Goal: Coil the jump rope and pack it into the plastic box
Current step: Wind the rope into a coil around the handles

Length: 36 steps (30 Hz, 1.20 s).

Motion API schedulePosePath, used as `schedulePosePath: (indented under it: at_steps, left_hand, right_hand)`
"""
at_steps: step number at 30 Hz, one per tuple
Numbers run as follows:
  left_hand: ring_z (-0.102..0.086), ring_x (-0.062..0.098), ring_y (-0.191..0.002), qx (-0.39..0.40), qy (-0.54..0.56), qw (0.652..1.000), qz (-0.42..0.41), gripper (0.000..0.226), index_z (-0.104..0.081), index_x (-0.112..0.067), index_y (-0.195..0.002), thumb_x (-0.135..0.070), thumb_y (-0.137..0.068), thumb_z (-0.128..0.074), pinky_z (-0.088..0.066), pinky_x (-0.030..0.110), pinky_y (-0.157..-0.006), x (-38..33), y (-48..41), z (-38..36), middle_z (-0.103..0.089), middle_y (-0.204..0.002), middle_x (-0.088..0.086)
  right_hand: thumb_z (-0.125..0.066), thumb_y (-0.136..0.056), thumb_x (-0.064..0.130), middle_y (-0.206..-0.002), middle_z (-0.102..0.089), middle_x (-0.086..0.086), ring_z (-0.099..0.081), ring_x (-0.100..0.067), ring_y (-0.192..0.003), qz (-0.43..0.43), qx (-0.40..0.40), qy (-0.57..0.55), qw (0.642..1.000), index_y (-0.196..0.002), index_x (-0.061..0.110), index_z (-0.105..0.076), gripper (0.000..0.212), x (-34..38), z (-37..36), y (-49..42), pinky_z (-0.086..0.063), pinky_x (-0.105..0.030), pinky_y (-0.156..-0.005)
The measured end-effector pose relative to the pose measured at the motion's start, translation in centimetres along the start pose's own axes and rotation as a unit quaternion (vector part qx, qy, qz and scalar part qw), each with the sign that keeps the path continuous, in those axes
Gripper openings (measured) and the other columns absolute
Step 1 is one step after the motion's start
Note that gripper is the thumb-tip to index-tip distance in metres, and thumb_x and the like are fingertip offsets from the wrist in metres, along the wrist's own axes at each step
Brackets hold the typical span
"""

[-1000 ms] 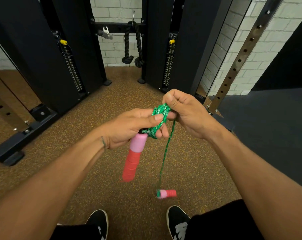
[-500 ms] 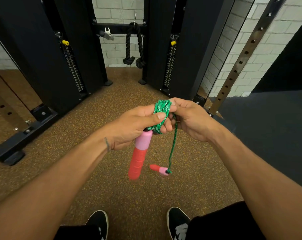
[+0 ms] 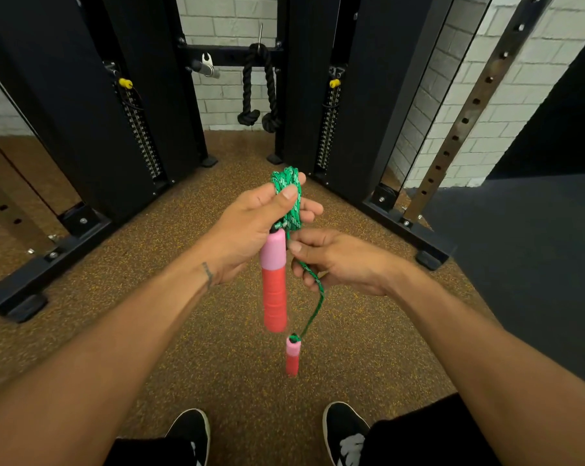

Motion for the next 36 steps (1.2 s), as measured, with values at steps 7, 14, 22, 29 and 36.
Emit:
schedulePosePath:
  at_steps: [7, 14, 22, 29, 36]
  left_hand:
    - [-0.071, 0.027, -0.095, -0.02, -0.169, 0.985, 0.017, 0.043, -0.062, -0.008, -0.112, -0.046, -0.097, -0.05, -0.06, 0.048, -0.079, 0.7, -0.1, 0.9, -0.075, -0.104, 0.001]
    - [-0.067, 0.03, -0.087, 0.088, -0.338, 0.934, 0.08, 0.05, -0.061, -0.011, -0.1, -0.057, -0.092, -0.042, -0.056, 0.053, -0.082, 2.6, 0.8, 0.0, -0.07, -0.097, 0.013]
    - [-0.067, 0.016, -0.071, 0.108, -0.092, 0.981, 0.136, 0.031, -0.064, 0.001, -0.098, -0.015, -0.103, -0.038, -0.054, 0.026, -0.07, 2.5, 1.4, -1.7, -0.074, -0.081, 0.012]
    - [-0.064, 0.016, -0.071, 0.158, -0.022, 0.979, 0.126, 0.057, -0.063, 0.003, -0.106, -0.048, -0.09, -0.043, -0.053, 0.026, -0.073, 1.4, 1.6, -2.4, -0.072, -0.082, 0.012]
    - [-0.061, 0.013, -0.069, 0.172, -0.006, 0.978, 0.115, 0.043, -0.065, -0.006, -0.116, -0.037, -0.096, -0.043, -0.052, 0.022, -0.07, 1.5, 1.6, -2.8, -0.07, -0.079, 0.008]
  right_hand:
    - [-0.067, -0.094, 0.025, -0.07, -0.061, 0.001, -0.055, -0.009, -0.058, 0.039, -0.009, 0.017, 0.999, -0.089, 0.016, -0.074, 0.013, 1.8, 0.4, 1.0, -0.047, -0.021, -0.055]
    - [-0.065, -0.093, 0.013, -0.077, -0.069, -0.007, -0.053, -0.007, -0.06, 0.121, -0.022, 0.0, 0.992, -0.08, 0.015, -0.07, 0.015, 3.5, 1.8, 2.2, -0.041, -0.019, -0.053]
    - [-0.067, -0.092, 0.015, -0.075, -0.063, -0.002, -0.047, -0.003, -0.056, 0.172, -0.083, -0.016, 0.981, -0.08, 0.013, -0.064, 0.013, 4.3, 2.8, 2.8, -0.036, -0.024, -0.057]
    - [-0.066, -0.093, 0.017, -0.079, -0.062, -0.004, -0.06, -0.002, -0.06, 0.197, -0.17, -0.031, 0.965, -0.083, 0.013, -0.06, 0.012, 4.8, 4.2, 2.9, -0.045, -0.011, -0.053]
    - [-0.067, -0.083, 0.04, -0.07, -0.058, 0.001, -0.045, -0.008, -0.058, 0.171, -0.175, -0.054, 0.968, -0.084, 0.019, -0.065, 0.021, 3.7, 5.5, 2.1, -0.042, -0.025, -0.061]
Point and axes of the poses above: each hand's wrist, its own y-axis away from the middle knuckle, its own z-axis out of the back of the hand, x = y × z, the point moved 7 cm from there along -y, towards the middle knuckle
